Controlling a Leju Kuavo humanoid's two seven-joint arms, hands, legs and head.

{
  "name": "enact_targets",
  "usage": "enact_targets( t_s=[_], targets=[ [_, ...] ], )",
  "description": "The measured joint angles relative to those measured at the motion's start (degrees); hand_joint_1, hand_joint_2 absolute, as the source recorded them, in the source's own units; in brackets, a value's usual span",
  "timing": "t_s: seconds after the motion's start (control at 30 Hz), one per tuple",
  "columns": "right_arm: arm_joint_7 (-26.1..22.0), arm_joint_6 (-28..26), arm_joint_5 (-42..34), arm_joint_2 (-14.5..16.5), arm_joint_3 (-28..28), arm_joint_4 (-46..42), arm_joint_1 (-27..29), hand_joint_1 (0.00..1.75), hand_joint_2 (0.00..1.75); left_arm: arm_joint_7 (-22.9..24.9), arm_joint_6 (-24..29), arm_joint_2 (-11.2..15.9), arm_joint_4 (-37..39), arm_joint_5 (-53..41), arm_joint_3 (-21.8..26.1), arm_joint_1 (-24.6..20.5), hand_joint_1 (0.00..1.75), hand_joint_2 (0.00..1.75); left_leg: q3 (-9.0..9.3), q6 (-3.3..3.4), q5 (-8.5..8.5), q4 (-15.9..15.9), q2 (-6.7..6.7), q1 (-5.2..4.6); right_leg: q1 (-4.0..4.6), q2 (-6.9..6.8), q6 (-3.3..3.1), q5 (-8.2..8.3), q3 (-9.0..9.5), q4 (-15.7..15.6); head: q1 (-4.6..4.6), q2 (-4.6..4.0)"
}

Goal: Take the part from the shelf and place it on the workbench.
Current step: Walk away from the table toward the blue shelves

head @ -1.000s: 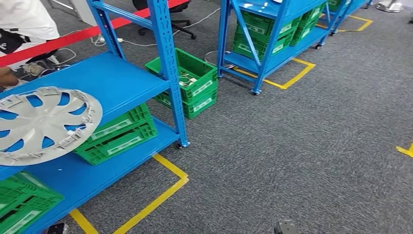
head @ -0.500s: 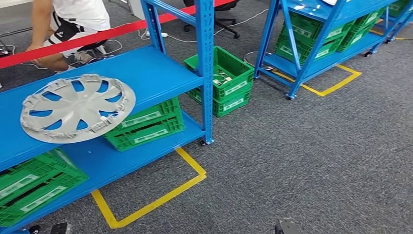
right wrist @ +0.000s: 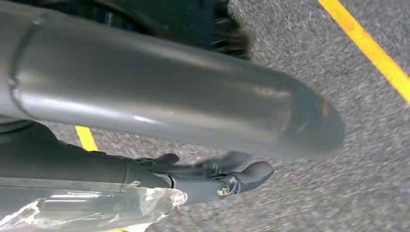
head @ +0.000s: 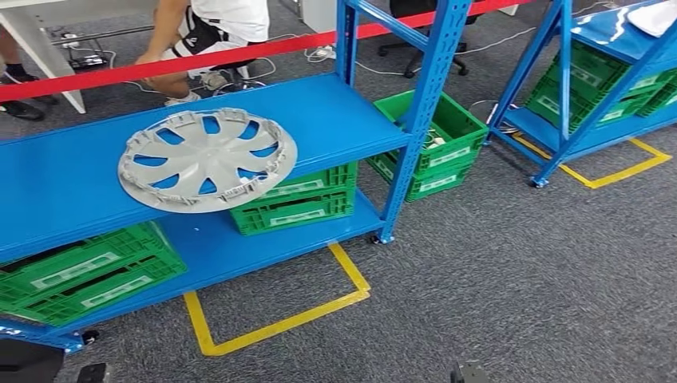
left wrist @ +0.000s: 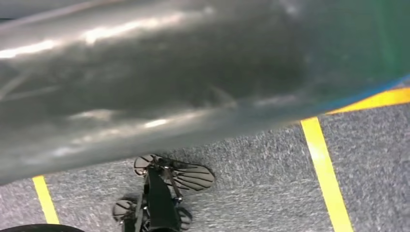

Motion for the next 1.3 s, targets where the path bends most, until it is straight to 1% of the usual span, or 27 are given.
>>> enact_targets(
  t_s=[0.07,0.13,0.17,0.2,0.23,0.27,0.3,0.33,0.37,0.4,0.43,0.5,0.57,0.63,0.67,0.73,0.8,0.83,0.87,0.9,0.93,1.0,1.03,1.1,1.17,1.23,1.3],
  targets=[
    [-0.01,0.00,-0.05,0.00,0.04,0.01,-0.08,0.00,0.00,-0.15,-0.35,0.10,0.00,-0.02,0.14,-0.09,0.00,0.00,-0.34,-0.65,0.33,-0.05,-1.24,0.04,-0.17,1.83,-0.12,0.84,1.91,-3.99,-0.04,0.00],
    [-0.02,0.00,-0.13,0.02,0.07,0.02,-0.19,0.00,0.00,-0.43,-0.79,0.28,0.00,-0.20,0.42,0.08,0.00,0.00,-0.73,-1.52,0.85,-0.36,-2.28,0.24,-0.05,0.96,-0.58,1.05,2.12,-4.23,-0.04,0.00],
    [-0.03,-0.01,-0.16,0.04,0.07,0.03,-0.25,0.00,0.00,-0.57,-0.96,0.31,0.02,-0.36,0.58,0.22,0.00,0.00,-0.95,-1.90,0.80,-0.27,-1.92,0.26,-0.06,0.32,-0.98,1.30,2.20,-4.37,-0.11,0.00],
    [-0.04,-0.01,-0.19,0.05,0.08,0.03,-0.28,0.00,0.00,-0.73,-1.08,0.33,0.03,-0.56,0.72,0.27,0.00,0.00,-1.46,-2.20,0.13,0.59,-0.83,0.20,-0.09,-0.40,-1.40,1.56,2.20,-4.58,-0.33,0.00],
    [-0.04,-0.02,-0.21,0.07,0.08,0.04,-0.24,0.00,0.00,-0.88,-1.17,0.34,0.05,-0.72,0.83,0.17,0.00,0.00,-2.43,-2.42,-1.28,2.64,0.72,0.09,-0.14,-1.24,-1.76,1.76,2.17,-4.80,-0.56,0.00],
    [-0.03,-0.02,-0.24,0.07,0.08,0.04,-0.15,0.00,0.00,-1.02,-1.22,0.32,0.07,-0.88,0.87,0.01,0.00,0.00,-3.86,-2.59,-3.24,5.83,2.46,-0.01,-0.02,-2.08,-1.98,1.83,2.13,-4.85,-0.81,0.00],
    [-0.02,-0.02,-0.27,0.07,0.08,0.04,-0.01,0.00,0.00,-1.13,-1.22,0.33,0.07,-0.99,0.93,-0.20,0.00,0.00,-5.59,-2.74,-5.30,9.79,3.54,-0.03,0.09,-3.01,-2.11,1.85,2.05,-4.88,-0.96,0.00],
    [0.00,-0.02,-0.30,0.07,0.08,0.04,0.11,0.00,0.00,-1.19,-1.21,0.34,0.07,-1.07,0.99,-0.29,0.00,0.00,-7.07,-2.85,-6.80,13.32,4.05,-0.02,0.19,-3.92,-2.17,1.85,1.97,-4.87,-0.97,0.00],
    [0.01,-0.02,-0.35,0.07,0.08,0.04,0.18,0.00,0.00,-1.26,-1.23,0.35,0.07,-1.12,1.05,-0.24,0.00,0.00,-7.78,-2.91,-7.32,15.38,4.28,-0.01,0.24,-4.76,-2.18,1.84,1.92,-4.86,-0.97,0.00],
    [0.01,-0.02,-0.41,0.07,0.08,0.04,0.19,0.00,0.00,-1.35,-1.33,0.35,0.07,-1.16,1.11,-0.14,0.00,0.00,-7.44,-2.92,-6.75,15.32,4.41,-0.01,0.27,-5.55,-2.18,1.84,1.90,-4.86,-0.97,0.00],
    [0.01,-0.02,-0.49,0.08,0.08,0.04,0.16,0.00,0.00,-1.52,-1.50,0.37,0.07,-1.19,1.16,-0.03,0.00,0.00,-5.95,-2.88,-5.24,12.95,4.70,-0.01,0.27,-6.29,-2.16,1.82,1.94,-4.85,-0.98,0.00],
    [-0.01,-0.02,-0.64,0.08,0.08,0.04,0.07,0.00,0.00,-2.03,-1.97,0.40,0.07,-1.19,1.21,-0.09,0.00,0.00,-1.39,-2.70,-1.99,4.94,7.00,-0.25,0.50,-7.68,-1.88,1.66,2.07,-4.73,-1.04,0.00],
    [-0.04,-0.01,-0.73,0.07,0.08,0.04,0.03,0.00,0.00,-2.39,-2.25,0.42,0.07,-1.20,1.21,-0.37,0.00,0.00,1.09,-2.05,-0.90,-0.01,8.89,-0.55,0.91,-8.91,-1.36,1.41,2.09,-4.58,-1.06,0.00],
    [-0.05,0.00,-0.77,0.07,0.09,0.04,-0.05,0.00,0.00,-2.50,-2.32,0.42,0.07,-1.21,1.23,-0.23,0.00,0.00,1.01,-1.17,-0.96,-0.60,8.19,-0.70,1.04,-10.11,-0.85,1.32,2.29,-4.68,-0.97,0.00],
    [-0.05,0.00,-0.79,0.07,0.09,0.04,-0.14,0.00,0.00,-2.69,-2.38,0.42,0.07,-1.20,1.24,-0.01,0.00,0.00,0.94,-0.82,-0.84,-0.69,7.59,-0.63,0.95,-10.01,-0.51,1.14,2.33,-4.60,-0.90,0.00],
    [-0.06,0.01,-0.92,0.07,0.10,0.04,-0.25,0.00,0.00,-3.76,-2.68,0.39,0.07,-1.08,1.27,0.17,0.00,0.00,0.84,-0.06,-0.51,-0.87,6.41,-0.34,0.71,-7.36,0.18,-0.75,1.36,-2.11,-0.70,0.00],
    [-0.06,0.03,-1.07,0.07,0.10,0.04,-0.08,0.00,0.00,-5.53,-3.33,0.40,0.07,-0.86,1.37,-0.09,0.00,0.87,0.60,0.42,-0.27,-0.89,5.06,-0.16,0.53,-4.02,0.59,-4.61,-1.85,5.14,-0.42,0.00],
    [-0.04,0.04,-1.10,0.07,0.10,0.04,0.08,0.00,0.00,-6.24,-3.67,0.44,0.07,-0.77,1.50,-0.22,0.00,1.31,0.50,0.52,-0.18,-0.88,4.29,-0.16,0.48,-3.44,0.65,-6.19,-3.68,9.04,-0.37,0.00],
    [-0.01,0.05,-1.11,0.07,0.09,0.04,0.25,0.00,0.00,-6.72,-3.92,0.50,0.07,-0.71,1.71,-0.29,0.00,1.75,0.44,0.56,-0.11,-0.86,3.49,-0.17,0.47,-3.20,0.65,-6.87,-4.99,11.72,-0.37,0.00],
    [0.05,0.07,-1.11,0.07,0.09,0.04,0.36,0.00,0.00,-7.00,-4.08,0.56,0.07,-0.62,1.95,-0.28,0.00,1.75,0.42,0.52,-0.05,-0.85,2.70,-0.17,0.46,-3.12,0.60,-6.34,-5.29,12.13,-0.37,0.00],
    [0.12,0.08,-1.11,0.07,0.09,0.04,0.42,0.00,0.00,-7.14,-4.14,0.59,0.07,-0.55,2.20,-0.26,0.00,1.75,0.43,0.43,0.02,-0.83,1.88,-0.13,0.42,-2.95,0.51,-4.74,-4.46,10.15,-0.37,0.00],
    [0.20,0.13,-1.09,0.08,0.11,0.04,0.43,0.00,0.00,-7.32,-4.19,0.64,0.08,-0.42,2.56,-0.35,0.00,1.75,0.41,0.06,0.19,-0.73,0.39,-0.09,0.16,-1.22,0.35,-0.76,-0.80,2.19,-0.34,0.00],
    [0.19,0.16,-1.13,0.09,0.13,0.05,0.36,0.00,0.00,-7.37,-4.19,0.68,0.07,-0.40,2.65,-0.42,0.00,1.75,0.29,-0.19,0.24,-0.61,-0.24,-0.12,0.00,-0.22,0.24,0.43,0.77,-1.26,-0.34,0.00],
    [0.05,0.33,-1.41,0.15,0.14,0.08,0.12,0.00,0.00,-7.39,-4.13,0.82,0.07,-0.45,2.75,-0.38,0.00,1.75,-0.03,-0.84,0.44,-0.58,-0.99,-0.15,-0.04,0.85,-0.15,0.85,1.94,-4.12,-0.37,0.00],
    [-0.13,0.59,-1.86,0.22,0.13,0.09,-0.15,0.00,0.00,-7.38,-4.07,0.94,0.08,-0.52,2.97,-0.15,0.00,1.75,-0.29,-1.54,0.72,-0.77,-1.31,0.04,0.04,0.31,-0.92,1.15,2.06,-4.23,-0.40,0.00],
    [-0.28,0.82,-2.32,0.30,0.11,0.09,-0.24,0.00,0.00,-7.38,-4.01,0.92,0.10,-0.61,3.28,-0.16,0.00,0.87,-1.21,-2.09,-0.66,1.01,0.70,-0.02,-0.04,-0.41,-1.78,1.68,2.21,-4.49,-0.68,0.00],
    [-0.32,1.12,-2.87,0.32,0.09,0.08,-0.18,0.00,0.00,-7.38,-3.91,0.87,0.11,-0.69,3.52,-0.53,0.00,0.00,-3.98,-2.44,-4.49,7.25,3.47,-0.15,0.03,-1.28,-2.25,1.96,2.03,-4.65,-1.02,0.00]
  ],
)
